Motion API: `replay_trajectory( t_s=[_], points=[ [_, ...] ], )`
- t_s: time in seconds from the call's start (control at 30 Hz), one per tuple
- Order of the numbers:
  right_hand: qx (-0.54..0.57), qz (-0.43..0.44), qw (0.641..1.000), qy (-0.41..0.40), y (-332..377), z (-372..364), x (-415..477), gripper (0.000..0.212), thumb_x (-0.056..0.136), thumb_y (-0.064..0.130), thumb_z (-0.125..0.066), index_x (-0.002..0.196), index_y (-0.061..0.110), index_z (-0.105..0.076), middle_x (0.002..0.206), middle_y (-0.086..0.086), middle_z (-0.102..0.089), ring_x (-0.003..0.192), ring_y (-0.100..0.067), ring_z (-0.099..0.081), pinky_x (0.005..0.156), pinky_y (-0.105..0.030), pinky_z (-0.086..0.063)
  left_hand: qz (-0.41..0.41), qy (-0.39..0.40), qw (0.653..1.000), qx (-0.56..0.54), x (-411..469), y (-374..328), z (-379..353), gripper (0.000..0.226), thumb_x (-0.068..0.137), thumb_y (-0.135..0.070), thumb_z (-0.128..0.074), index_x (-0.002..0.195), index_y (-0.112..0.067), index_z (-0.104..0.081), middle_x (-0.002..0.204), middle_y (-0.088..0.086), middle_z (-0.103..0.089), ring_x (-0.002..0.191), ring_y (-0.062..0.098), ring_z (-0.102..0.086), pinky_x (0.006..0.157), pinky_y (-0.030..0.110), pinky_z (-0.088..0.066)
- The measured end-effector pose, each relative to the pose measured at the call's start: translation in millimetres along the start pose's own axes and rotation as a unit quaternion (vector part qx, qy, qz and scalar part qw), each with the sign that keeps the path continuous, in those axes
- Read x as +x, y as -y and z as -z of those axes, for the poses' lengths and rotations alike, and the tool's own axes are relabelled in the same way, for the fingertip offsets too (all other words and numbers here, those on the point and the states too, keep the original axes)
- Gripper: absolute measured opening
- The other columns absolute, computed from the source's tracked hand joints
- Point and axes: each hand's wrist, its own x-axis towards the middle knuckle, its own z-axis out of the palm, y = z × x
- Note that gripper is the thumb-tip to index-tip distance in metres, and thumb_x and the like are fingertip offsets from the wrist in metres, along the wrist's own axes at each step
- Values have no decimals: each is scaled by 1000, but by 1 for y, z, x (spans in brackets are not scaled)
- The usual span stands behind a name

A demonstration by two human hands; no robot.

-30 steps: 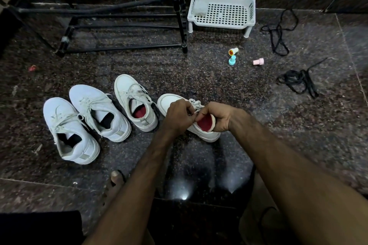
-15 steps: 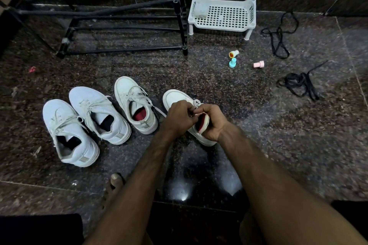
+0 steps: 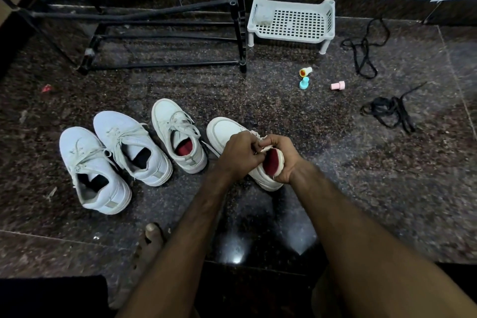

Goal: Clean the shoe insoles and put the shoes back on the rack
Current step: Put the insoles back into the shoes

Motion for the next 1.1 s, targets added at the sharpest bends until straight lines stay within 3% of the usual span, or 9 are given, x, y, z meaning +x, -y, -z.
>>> replay_trajectory(
  t_s=[0.1,0.17,0.3,0.37,0.53,0.67,0.83,0.97,1.1],
  points=[
    [-94,-29,995,11,10,1,-4,11,79,9,-52,74,5,-60,68,-8,-61,60,-17,-59,63,-24,-48,12,4,1000,1,0,3,2,16,72,-16,-73,65,-7,-62,67,7,-63,64,19,-57,58,29,-34],
    [-255,-84,963,28,28,-5,-11,12,88,5,-53,80,6,-62,73,-7,-63,63,-13,-61,64,-22,-51,21,12,1000,5,0,7,3,18,73,-17,-74,67,-4,-62,72,12,-63,70,25,-60,60,33,-40],
    [-587,-105,800,-64,62,-32,-39,27,98,4,-48,72,0,-55,48,-6,-61,38,-9,-59,39,-19,-49,49,-15,999,16,0,13,-3,16,75,-25,-75,70,-13,-65,78,5,-64,79,23,-62,65,27,-36],
    [-623,-36,769,-137,66,-36,-48,26,96,-1,-52,70,-5,-53,46,-12,-60,32,-14,-58,32,-21,-46,61,-18,998,13,-2,12,-6,12,74,-22,-74,69,-13,-67,76,4,-68,78,22,-64,66,28,-41],
    [-760,99,587,-261,43,-20,-44,20,79,21,-73,74,3,-65,60,-3,-61,57,-16,-66,44,-22,-48,68,-30,997,19,-3,6,-5,12,73,-22,-74,67,-14,-68,74,5,-71,77,24,-66,66,32,-46],
    [-714,169,611,-296,21,-8,-28,25,80,24,-71,93,3,-70,94,-16,-70,90,-31,-68,70,-32,-52,76,-26,997,21,-4,7,-7,10,73,-22,-73,68,-16,-68,76,5,-71,79,24,-67,69,33,-48],
    [-698,192,623,-297,7,-6,-16,21,79,21,-67,95,10,-73,92,-16,-71,90,-31,-69,71,-32,-53,76,-26,997,18,-4,6,-6,7,71,-19,-73,68,-15,-68,75,6,-71,79,25,-67,70,34,-50],
    [-726,146,623,-252,33,-7,-27,30,72,36,-79,87,11,-74,84,-9,-72,78,-24,-70,67,-30,-57,70,-35,997,22,-3,7,-7,9,72,-20,-74,69,-15,-68,75,7,-70,76,24,-66,67,33,-48],
    [-704,167,635,-270,43,3,-37,20,68,23,-81,80,8,-75,76,-10,-73,73,-23,-72,73,-36,-60,65,-46,997,19,-4,8,-9,11,73,-21,-74,68,-15,-66,77,6,-69,77,23,-64,68,34,-48]
  ],
)
